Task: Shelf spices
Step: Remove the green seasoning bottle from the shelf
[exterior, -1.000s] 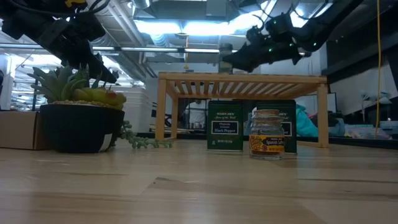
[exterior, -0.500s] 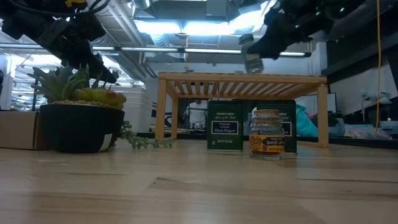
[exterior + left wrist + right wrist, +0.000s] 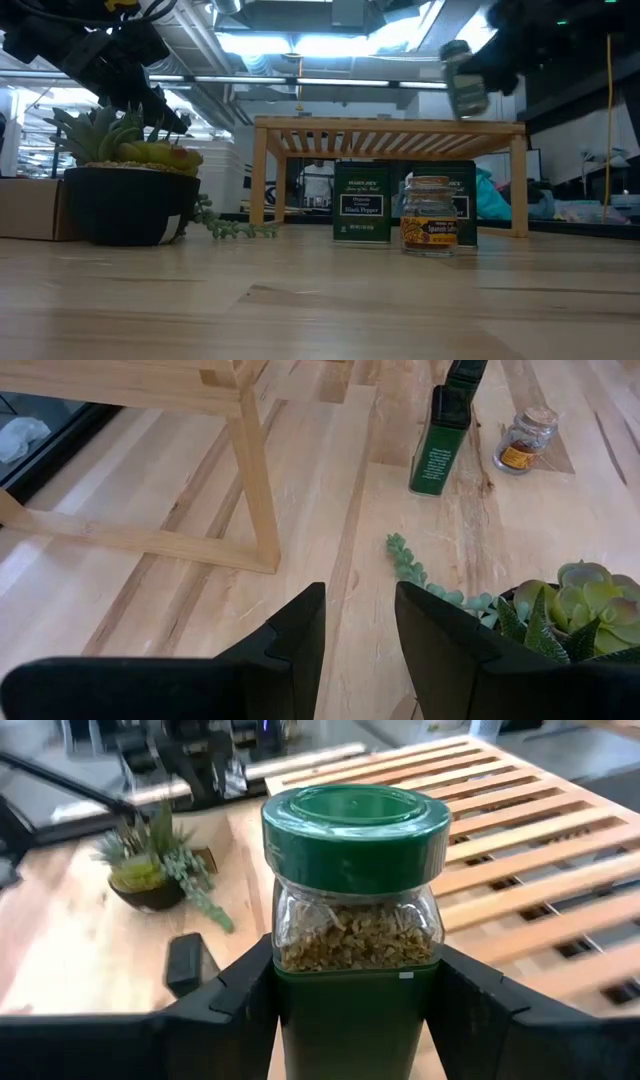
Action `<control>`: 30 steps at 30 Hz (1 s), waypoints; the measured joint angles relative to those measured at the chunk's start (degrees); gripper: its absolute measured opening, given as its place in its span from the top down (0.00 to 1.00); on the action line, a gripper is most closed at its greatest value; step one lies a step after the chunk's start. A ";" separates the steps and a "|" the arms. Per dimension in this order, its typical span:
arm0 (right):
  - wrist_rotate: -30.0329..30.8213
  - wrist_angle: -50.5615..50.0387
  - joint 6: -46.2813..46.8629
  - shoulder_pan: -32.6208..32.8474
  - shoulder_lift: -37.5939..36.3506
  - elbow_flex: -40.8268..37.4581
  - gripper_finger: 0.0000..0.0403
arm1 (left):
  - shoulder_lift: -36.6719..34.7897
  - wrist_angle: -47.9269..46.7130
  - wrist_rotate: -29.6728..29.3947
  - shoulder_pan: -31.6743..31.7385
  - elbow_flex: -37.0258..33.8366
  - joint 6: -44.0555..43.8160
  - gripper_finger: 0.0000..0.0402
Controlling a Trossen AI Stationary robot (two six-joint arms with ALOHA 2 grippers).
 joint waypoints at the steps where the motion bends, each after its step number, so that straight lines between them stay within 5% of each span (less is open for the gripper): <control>1: 1.58 0.31 1.84 1.82 -2.85 -2.16 0.49 | -0.02 0.00 0.00 0.00 0.00 0.00 0.71; 11: 22.45 9.94 12.53 24.33 -20.10 -22.04 0.49 | -0.02 0.00 0.00 0.02 0.00 0.00 0.71; 20: 39.39 19.04 15.68 41.33 -18.25 -29.38 0.49 | -0.02 0.00 0.00 0.00 0.00 0.00 0.71; 30: 50.94 25.92 21.20 52.19 -8.95 -32.29 0.49 | 0.00 -0.02 -0.02 0.02 0.00 0.02 0.71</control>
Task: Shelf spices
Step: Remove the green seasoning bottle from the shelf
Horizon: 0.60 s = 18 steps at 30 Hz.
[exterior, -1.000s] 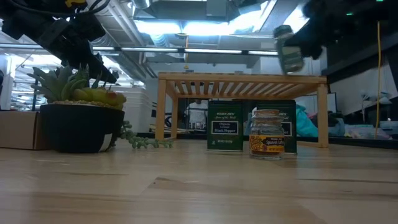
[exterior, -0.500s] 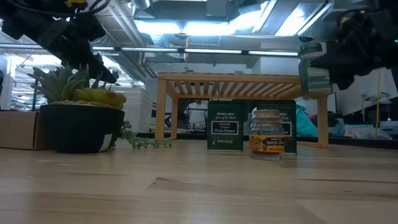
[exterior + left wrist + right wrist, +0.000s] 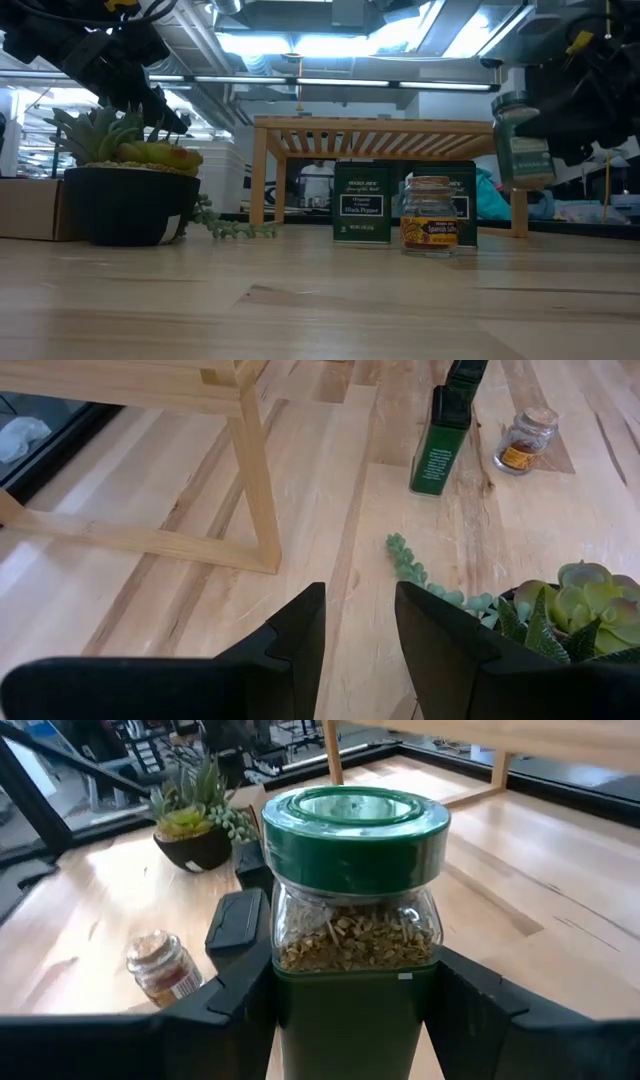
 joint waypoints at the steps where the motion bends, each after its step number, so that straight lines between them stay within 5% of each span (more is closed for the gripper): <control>1: 0.65 1.10 0.02 0.68 1.49 -0.01 0.49 | 0.00 0.02 0.02 0.00 0.00 0.00 0.71; 18: 3.60 28.09 4.93 2.52 34.10 -0.20 0.48 | 0.00 0.02 0.02 -0.02 0.00 0.01 0.71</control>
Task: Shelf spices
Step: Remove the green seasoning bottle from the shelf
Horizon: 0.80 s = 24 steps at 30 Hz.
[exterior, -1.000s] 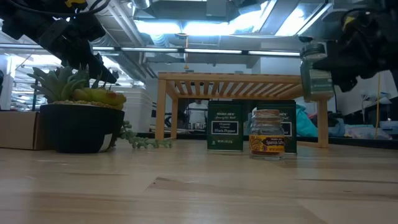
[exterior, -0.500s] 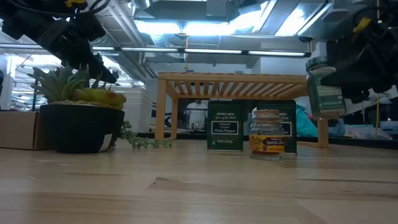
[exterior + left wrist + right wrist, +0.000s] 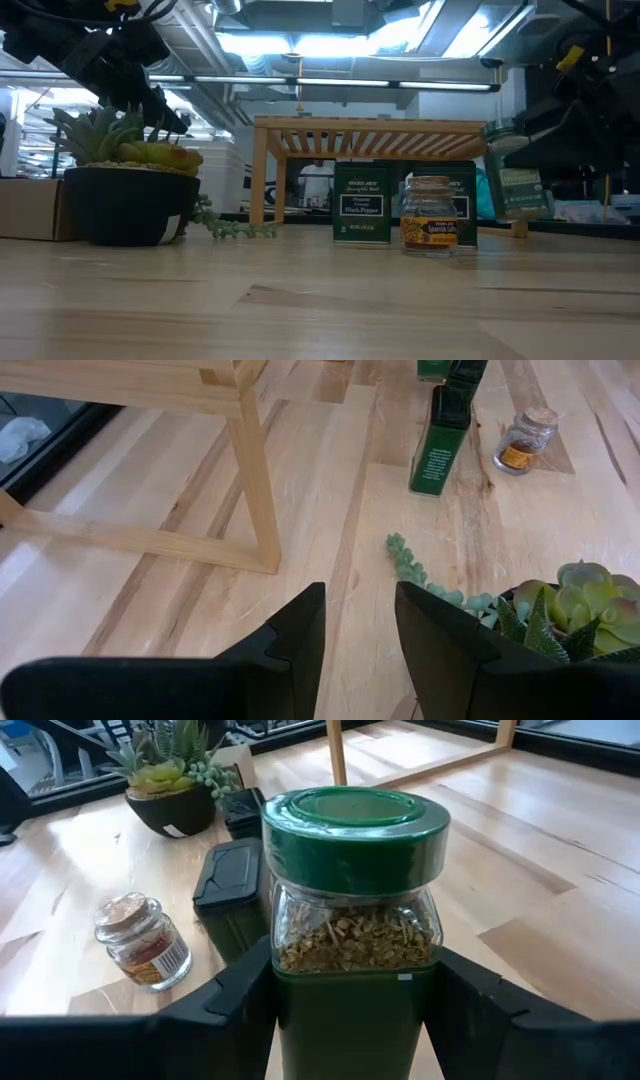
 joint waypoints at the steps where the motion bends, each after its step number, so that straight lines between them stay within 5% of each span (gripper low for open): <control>1: 0.00 1.83 -0.04 0.00 1.81 -0.02 0.48 | -0.02 0.01 0.00 0.02 0.00 -0.01 0.71; 13: 1.64 12.98 2.64 -0.02 19.38 2.53 0.48 | 0.00 0.01 -0.02 0.00 0.00 0.00 0.71; 24: 0.91 14.83 2.63 -0.02 21.45 2.51 0.43 | -0.02 0.00 0.00 0.02 0.00 0.00 0.71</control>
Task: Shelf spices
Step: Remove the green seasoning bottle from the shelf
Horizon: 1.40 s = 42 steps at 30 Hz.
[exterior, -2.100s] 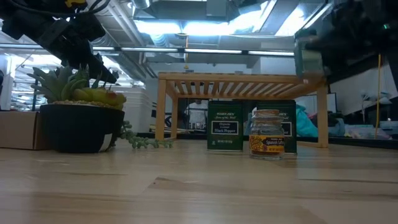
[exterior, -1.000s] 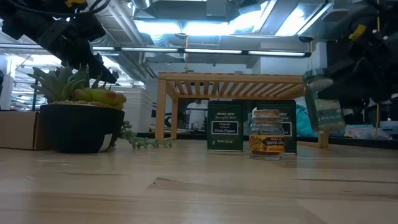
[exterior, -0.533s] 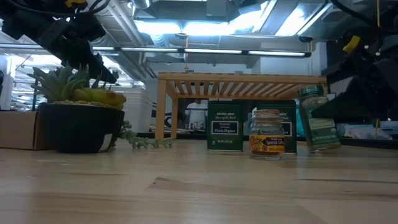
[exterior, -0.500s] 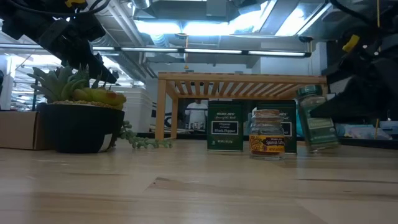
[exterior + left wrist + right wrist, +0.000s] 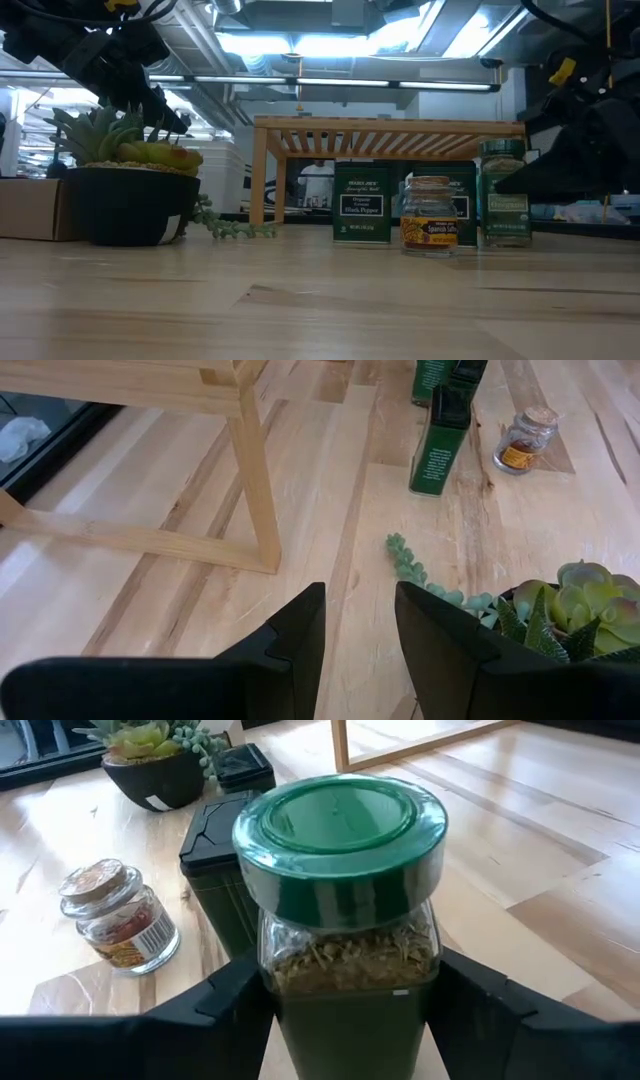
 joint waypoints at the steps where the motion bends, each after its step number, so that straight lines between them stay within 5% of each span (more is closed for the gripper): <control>1: -0.14 0.01 0.00 0.00 0.00 0.00 0.43 | 0.02 0.02 0.00 -0.02 0.00 0.00 0.71; 42: -7.12 5.47 -3.39 0.02 -0.87 -2.64 0.42 | 0.00 0.02 0.00 0.00 -0.02 0.00 0.71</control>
